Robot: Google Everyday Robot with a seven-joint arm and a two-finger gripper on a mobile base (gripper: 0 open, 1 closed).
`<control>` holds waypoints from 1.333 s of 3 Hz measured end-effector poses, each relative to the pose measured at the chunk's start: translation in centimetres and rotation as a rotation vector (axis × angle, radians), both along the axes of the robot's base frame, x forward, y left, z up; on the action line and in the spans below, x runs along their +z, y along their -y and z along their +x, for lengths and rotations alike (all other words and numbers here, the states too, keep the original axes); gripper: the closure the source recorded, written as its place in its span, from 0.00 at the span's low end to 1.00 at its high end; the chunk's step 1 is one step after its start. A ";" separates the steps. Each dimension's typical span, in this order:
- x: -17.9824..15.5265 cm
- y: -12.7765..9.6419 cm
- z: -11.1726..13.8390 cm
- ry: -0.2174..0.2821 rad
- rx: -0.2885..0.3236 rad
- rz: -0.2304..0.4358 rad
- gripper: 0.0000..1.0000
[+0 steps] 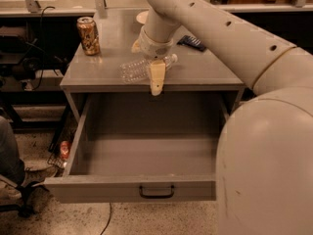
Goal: Place water bottle into top drawer
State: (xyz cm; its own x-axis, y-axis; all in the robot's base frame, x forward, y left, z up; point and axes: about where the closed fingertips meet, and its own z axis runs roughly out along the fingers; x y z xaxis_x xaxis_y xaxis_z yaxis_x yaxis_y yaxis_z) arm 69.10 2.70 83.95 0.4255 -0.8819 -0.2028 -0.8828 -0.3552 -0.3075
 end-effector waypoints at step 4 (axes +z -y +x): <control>3.4 4.3 -1.3 0.020 -0.103 -0.060 0.87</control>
Offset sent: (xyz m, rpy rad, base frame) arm 0.0009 -0.0230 0.0166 -0.0821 -0.0034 -0.0623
